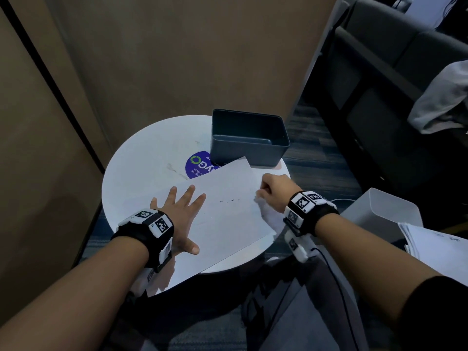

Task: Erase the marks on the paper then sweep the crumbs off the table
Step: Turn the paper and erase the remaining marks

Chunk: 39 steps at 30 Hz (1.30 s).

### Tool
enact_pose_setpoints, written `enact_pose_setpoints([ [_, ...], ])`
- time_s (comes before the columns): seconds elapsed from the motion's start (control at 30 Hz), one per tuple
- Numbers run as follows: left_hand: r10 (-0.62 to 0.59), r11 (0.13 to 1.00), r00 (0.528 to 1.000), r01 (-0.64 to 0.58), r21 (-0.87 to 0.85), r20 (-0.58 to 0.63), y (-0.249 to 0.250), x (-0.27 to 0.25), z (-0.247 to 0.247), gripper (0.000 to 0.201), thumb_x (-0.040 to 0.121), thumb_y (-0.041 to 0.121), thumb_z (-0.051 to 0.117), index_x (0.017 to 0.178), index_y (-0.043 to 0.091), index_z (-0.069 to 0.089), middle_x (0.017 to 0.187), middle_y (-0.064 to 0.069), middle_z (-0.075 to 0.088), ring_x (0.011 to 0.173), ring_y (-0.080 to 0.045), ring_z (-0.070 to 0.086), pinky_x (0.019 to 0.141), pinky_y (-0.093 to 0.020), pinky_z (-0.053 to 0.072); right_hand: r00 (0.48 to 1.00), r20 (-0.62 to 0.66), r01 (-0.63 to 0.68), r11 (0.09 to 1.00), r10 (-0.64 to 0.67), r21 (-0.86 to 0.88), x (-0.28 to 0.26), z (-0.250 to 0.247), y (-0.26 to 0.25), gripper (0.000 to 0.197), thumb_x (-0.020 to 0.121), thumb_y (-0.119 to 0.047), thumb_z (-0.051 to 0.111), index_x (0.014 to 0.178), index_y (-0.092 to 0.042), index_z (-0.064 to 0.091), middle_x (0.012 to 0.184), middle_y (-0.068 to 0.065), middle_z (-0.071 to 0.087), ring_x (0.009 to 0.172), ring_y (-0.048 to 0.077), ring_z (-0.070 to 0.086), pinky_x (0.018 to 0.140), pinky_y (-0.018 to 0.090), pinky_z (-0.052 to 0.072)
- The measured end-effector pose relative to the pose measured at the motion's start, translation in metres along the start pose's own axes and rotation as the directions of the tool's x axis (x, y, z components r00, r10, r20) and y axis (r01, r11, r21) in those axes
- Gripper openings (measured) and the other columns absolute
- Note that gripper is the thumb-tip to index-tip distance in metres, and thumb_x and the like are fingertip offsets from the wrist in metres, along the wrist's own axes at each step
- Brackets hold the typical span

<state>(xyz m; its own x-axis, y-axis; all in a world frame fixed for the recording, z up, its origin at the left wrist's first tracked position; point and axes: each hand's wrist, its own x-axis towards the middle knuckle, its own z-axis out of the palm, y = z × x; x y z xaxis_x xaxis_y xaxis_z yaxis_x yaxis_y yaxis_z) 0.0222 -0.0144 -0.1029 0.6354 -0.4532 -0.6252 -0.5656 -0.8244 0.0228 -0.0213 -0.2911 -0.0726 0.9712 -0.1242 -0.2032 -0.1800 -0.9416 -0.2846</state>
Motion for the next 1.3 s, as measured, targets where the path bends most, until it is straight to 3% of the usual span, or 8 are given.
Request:
enact_pose_setpoints([
  [0.13,0.006,1.000,1.000,-0.006,-0.003,0.008,0.002,-0.001,-0.001,0.143,0.056,0.080,0.072,0.148,0.039,-0.030,0.156,0.007,-0.039,0.148,-0.038,-0.023,0.112,-0.071,0.008,0.994,0.103,-0.030,0.998,0.023,0.063,0.000,0.013,0.007,0.025,0.088,-0.031,0.068,0.072,-0.022,0.051,0.080,-0.004,0.061,0.078,0.019,0.058,0.066,0.027,0.042],
  [0.27,-0.007,1.000,1.000,0.007,0.006,-0.011,0.002,-0.002,0.002,0.139,0.062,0.076,0.073,0.148,0.039,-0.029,0.156,0.007,-0.038,0.148,-0.038,-0.023,0.113,-0.070,0.008,0.993,0.073,-0.079,0.990,0.088,-0.120,0.003,-0.010,0.021,0.013,0.092,-0.024,0.061,0.091,-0.011,0.059,0.093,0.005,0.066,0.088,0.024,0.061,0.074,0.032,0.050],
  [0.43,0.002,1.000,1.000,-0.002,0.002,-0.007,0.002,0.001,0.000,0.140,0.061,0.077,0.073,0.148,0.039,-0.030,0.156,0.007,-0.039,0.147,-0.038,-0.024,0.112,-0.070,0.006,0.990,0.113,0.088,0.996,-0.089,0.019,0.002,0.009,-0.015,0.018,0.089,-0.025,0.062,0.076,-0.021,0.052,0.091,0.002,0.069,0.085,0.022,0.061,0.075,0.035,0.052],
  [0.63,0.014,1.000,0.999,-0.015,-0.022,-0.042,-0.002,0.002,0.006,0.142,0.056,0.079,0.073,0.149,0.041,-0.028,0.157,0.009,-0.037,0.148,-0.037,-0.023,0.112,-0.072,0.008,0.990,0.121,-0.053,0.992,0.067,-0.117,0.001,-0.007,0.008,0.019,0.091,-0.030,0.065,0.081,-0.019,0.053,0.089,0.002,0.062,0.084,0.023,0.058,0.070,0.030,0.044],
  [0.83,-0.002,1.000,0.996,0.002,0.005,-0.086,0.001,0.003,0.007,0.137,0.064,0.074,0.072,0.148,0.039,-0.029,0.157,0.008,-0.036,0.148,-0.038,-0.021,0.113,-0.069,0.009,0.944,0.231,0.242,0.970,-0.236,0.004,-0.005,0.022,-0.068,0.012,0.088,-0.029,0.066,0.085,-0.019,0.059,0.095,0.004,0.071,0.088,0.023,0.063,0.078,0.033,0.051],
  [1.03,-0.002,1.000,0.996,0.002,0.001,-0.088,0.003,0.000,0.009,0.136,0.063,0.075,0.073,0.150,0.039,-0.026,0.158,0.007,-0.035,0.148,-0.038,-0.021,0.112,-0.070,0.009,0.978,0.203,0.078,0.990,-0.053,-0.119,-0.004,0.004,-0.030,0.024,0.090,-0.026,0.066,0.074,-0.022,0.048,0.081,-0.004,0.062,0.087,0.022,0.060,0.066,0.025,0.043],
  [1.17,-0.007,1.000,0.995,0.008,0.004,-0.102,0.003,-0.001,0.010,0.135,0.065,0.072,0.073,0.150,0.038,-0.026,0.159,0.007,-0.034,0.149,-0.038,-0.020,0.112,-0.069,0.009,0.953,0.209,0.227,0.974,-0.219,-0.015,-0.011,0.012,-0.061,0.019,0.088,-0.028,0.068,0.078,-0.020,0.054,0.085,-0.002,0.067,0.084,0.021,0.062,0.070,0.029,0.047],
  [1.3,-0.007,1.000,0.995,0.008,0.008,-0.104,0.003,-0.002,0.009,0.134,0.066,0.073,0.073,0.150,0.038,-0.027,0.159,0.006,-0.034,0.149,-0.038,-0.020,0.113,-0.069,0.009,0.906,0.296,0.318,0.948,-0.302,-0.009,-0.017,0.033,-0.082,0.022,0.087,-0.031,0.070,0.080,-0.019,0.053,0.076,-0.006,0.057,0.074,0.017,0.052,0.066,0.027,0.038],
])
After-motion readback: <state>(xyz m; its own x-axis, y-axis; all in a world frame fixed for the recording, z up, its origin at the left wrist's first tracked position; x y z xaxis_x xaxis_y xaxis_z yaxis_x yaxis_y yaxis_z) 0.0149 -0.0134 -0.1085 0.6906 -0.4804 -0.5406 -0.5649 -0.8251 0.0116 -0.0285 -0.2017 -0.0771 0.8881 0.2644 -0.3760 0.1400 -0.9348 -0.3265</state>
